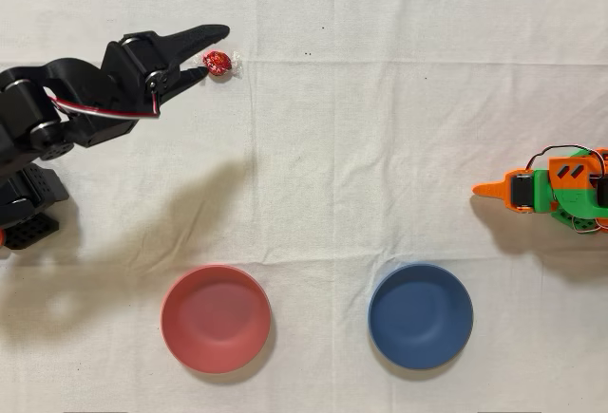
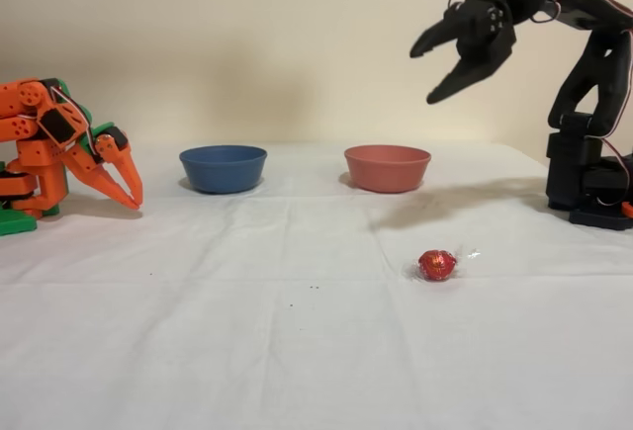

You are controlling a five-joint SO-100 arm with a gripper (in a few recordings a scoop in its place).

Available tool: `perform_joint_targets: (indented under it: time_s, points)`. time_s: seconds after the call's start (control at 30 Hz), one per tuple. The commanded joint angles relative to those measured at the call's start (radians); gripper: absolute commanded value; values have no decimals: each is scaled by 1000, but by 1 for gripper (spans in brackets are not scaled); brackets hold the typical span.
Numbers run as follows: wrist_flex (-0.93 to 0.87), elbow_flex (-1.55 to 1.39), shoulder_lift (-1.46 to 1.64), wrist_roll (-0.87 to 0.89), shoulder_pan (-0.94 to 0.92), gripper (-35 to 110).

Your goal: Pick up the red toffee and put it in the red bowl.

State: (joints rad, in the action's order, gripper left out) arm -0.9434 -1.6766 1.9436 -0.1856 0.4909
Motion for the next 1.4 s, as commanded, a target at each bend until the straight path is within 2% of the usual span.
perform_joint_targets:
  time_s: [0.0,0.23,0.6,0.93,1.1,1.37]
  points:
    - [58,-64,31,-3,52,31]
    - [187,-144,-58,-31,78,30]
    - [324,-97,-278,-120,91,27]
    - [255,-6,-397,-282,117,27]
    - [215,38,-446,-316,132,27]
    - [272,-6,-497,-319,140,27]
